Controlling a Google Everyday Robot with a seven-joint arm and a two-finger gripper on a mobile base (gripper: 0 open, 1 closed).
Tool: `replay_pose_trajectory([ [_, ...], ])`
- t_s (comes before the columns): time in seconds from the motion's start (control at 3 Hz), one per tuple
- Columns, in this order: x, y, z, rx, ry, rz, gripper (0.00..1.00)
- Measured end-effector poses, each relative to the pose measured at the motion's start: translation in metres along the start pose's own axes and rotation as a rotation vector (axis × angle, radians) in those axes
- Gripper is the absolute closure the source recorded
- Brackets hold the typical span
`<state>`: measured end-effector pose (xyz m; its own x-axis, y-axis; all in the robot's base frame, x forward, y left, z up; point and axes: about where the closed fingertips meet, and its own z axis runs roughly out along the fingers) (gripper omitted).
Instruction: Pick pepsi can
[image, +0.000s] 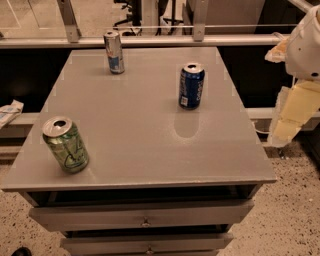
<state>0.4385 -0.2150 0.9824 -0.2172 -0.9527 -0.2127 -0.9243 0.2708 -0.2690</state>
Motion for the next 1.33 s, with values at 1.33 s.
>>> replay_pose_trajectory([
  [1.33, -0.024, -0.064, 0.051, 0.048, -0.286, 0.153, 0.0],
])
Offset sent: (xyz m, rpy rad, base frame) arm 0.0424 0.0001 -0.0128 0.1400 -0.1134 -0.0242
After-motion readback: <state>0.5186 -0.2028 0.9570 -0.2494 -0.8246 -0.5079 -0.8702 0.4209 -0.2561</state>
